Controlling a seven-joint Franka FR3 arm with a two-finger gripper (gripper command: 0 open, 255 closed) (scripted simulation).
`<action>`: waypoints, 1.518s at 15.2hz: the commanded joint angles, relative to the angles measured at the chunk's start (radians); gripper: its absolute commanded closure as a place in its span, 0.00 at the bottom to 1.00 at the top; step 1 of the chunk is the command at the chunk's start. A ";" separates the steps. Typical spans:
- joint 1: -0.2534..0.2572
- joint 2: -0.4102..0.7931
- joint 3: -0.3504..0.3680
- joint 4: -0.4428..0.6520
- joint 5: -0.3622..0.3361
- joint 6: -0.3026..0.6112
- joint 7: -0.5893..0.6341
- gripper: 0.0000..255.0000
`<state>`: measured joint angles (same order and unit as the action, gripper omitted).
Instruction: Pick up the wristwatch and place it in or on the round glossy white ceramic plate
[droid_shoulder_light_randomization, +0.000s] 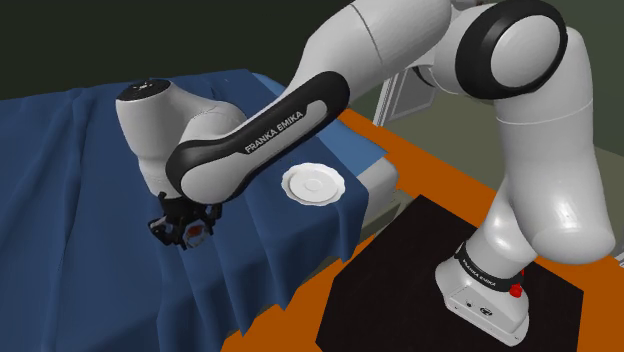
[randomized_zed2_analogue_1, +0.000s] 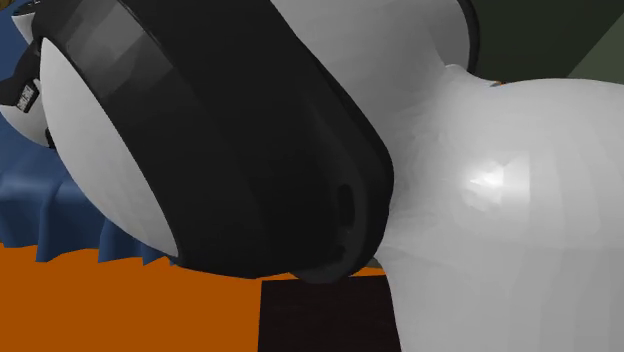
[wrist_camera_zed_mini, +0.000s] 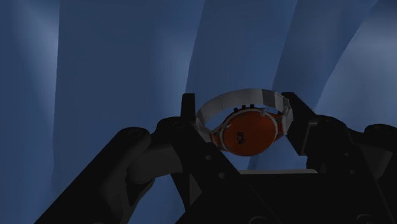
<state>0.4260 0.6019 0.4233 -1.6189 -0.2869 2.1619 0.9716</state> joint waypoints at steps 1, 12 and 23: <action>-0.001 -0.013 0.005 0.007 0.006 -0.019 -0.002 1.00; -0.100 -0.168 0.025 -0.141 0.065 -0.015 -0.085 1.00; -0.312 -0.427 -0.001 -0.491 0.191 0.109 -0.351 1.00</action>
<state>0.1294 0.1953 0.4264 -2.0815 -0.1068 2.2596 0.6455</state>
